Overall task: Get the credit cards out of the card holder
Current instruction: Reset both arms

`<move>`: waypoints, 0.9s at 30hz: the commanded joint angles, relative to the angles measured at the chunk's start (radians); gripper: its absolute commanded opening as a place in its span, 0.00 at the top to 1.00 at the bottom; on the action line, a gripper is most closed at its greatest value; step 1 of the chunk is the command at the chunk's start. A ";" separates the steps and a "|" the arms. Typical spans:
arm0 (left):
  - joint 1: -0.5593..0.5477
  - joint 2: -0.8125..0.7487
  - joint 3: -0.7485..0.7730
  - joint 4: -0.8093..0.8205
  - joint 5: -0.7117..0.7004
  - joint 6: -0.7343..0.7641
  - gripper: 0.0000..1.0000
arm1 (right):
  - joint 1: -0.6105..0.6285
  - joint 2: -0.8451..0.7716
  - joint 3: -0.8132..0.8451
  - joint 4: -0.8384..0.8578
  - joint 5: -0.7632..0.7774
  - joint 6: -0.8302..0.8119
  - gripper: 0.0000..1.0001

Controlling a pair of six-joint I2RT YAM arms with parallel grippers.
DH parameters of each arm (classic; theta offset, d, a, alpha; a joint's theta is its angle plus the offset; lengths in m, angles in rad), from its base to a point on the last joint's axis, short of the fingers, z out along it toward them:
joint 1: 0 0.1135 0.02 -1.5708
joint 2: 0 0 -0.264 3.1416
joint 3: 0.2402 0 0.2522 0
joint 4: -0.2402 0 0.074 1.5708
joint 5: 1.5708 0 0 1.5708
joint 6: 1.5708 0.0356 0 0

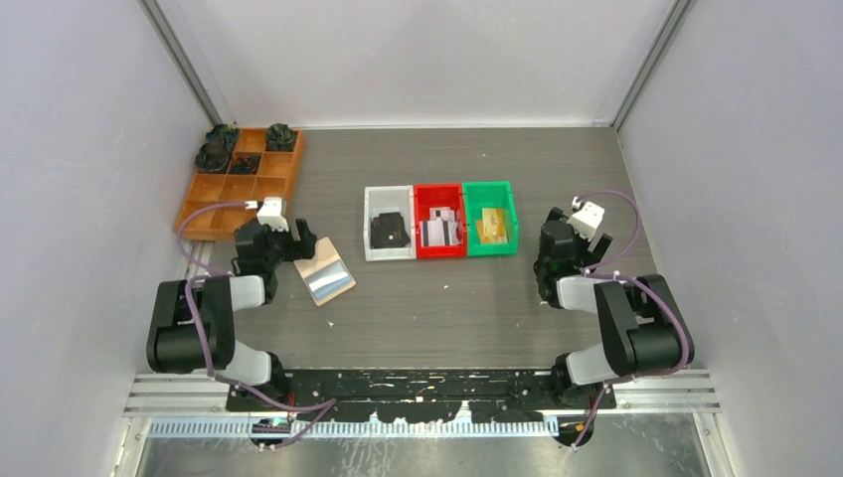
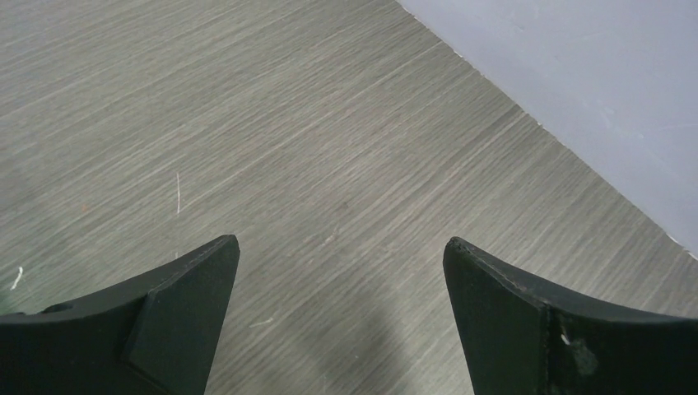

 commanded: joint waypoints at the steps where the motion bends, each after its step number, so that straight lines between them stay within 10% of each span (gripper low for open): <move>1: 0.000 0.081 -0.084 0.431 -0.032 -0.004 0.14 | -0.009 0.060 -0.003 0.219 -0.025 0.006 0.01; 7: -0.037 0.109 -0.109 0.466 -0.125 0.010 0.00 | -0.062 0.138 -0.075 0.417 -0.356 -0.073 0.01; 27: -0.074 0.114 -0.035 0.353 -0.178 0.031 0.00 | -0.120 0.136 -0.031 0.318 -0.400 -0.023 0.01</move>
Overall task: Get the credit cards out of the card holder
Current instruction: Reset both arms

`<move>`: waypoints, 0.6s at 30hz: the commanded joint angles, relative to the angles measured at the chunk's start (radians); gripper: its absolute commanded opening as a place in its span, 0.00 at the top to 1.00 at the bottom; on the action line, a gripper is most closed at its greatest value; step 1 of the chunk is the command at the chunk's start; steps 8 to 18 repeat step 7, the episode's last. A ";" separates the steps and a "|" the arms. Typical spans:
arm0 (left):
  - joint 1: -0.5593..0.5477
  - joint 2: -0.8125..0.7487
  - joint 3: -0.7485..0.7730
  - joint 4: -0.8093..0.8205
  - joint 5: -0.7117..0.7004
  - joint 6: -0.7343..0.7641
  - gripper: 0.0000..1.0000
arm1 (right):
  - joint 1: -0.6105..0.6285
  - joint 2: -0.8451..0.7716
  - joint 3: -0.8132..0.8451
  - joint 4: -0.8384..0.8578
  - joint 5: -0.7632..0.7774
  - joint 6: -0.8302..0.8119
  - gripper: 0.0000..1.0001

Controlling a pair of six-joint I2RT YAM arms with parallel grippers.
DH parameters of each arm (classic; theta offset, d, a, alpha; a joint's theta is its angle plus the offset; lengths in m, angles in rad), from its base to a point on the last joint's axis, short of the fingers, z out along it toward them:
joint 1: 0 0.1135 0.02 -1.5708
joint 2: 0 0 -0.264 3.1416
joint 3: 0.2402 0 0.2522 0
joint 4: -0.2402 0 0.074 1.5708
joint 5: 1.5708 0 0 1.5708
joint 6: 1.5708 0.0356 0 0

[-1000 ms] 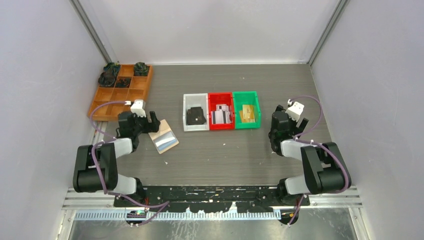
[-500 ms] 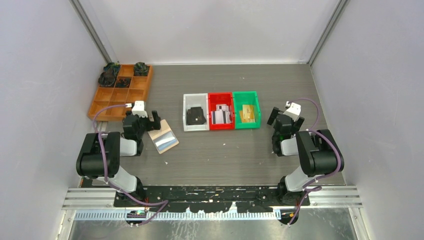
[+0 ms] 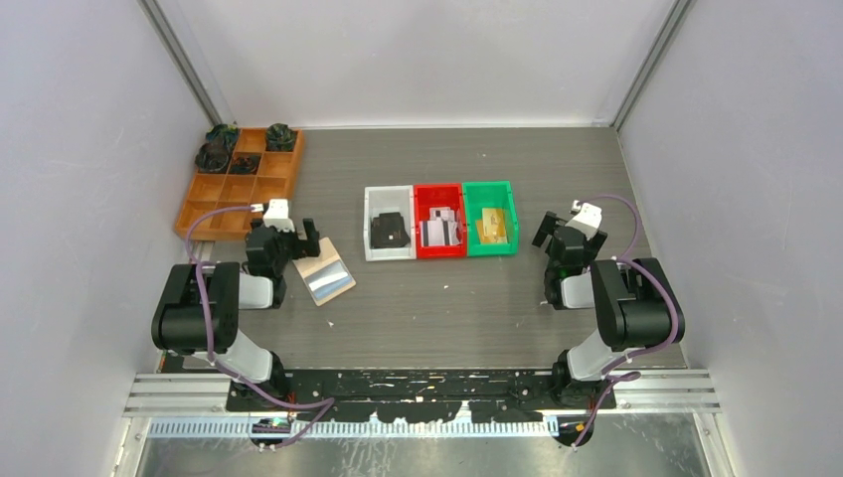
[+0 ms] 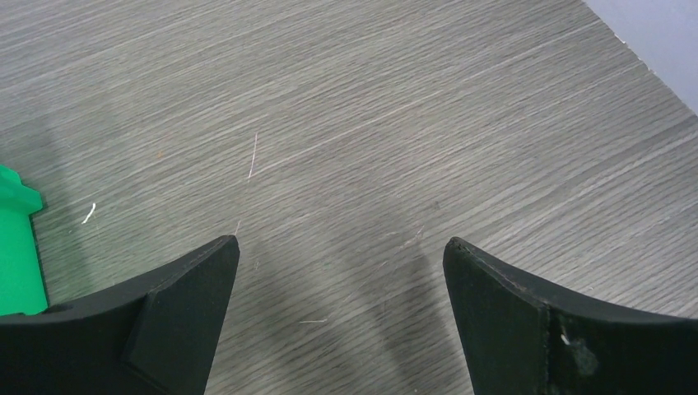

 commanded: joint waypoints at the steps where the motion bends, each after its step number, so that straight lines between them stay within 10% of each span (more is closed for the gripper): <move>1: -0.003 -0.015 0.023 0.028 -0.012 0.025 0.00 | -0.001 -0.017 0.018 0.061 -0.002 0.010 0.01; 18: -0.010 -0.019 0.023 0.020 -0.013 0.031 0.00 | -0.001 -0.018 0.018 0.061 -0.002 0.010 0.00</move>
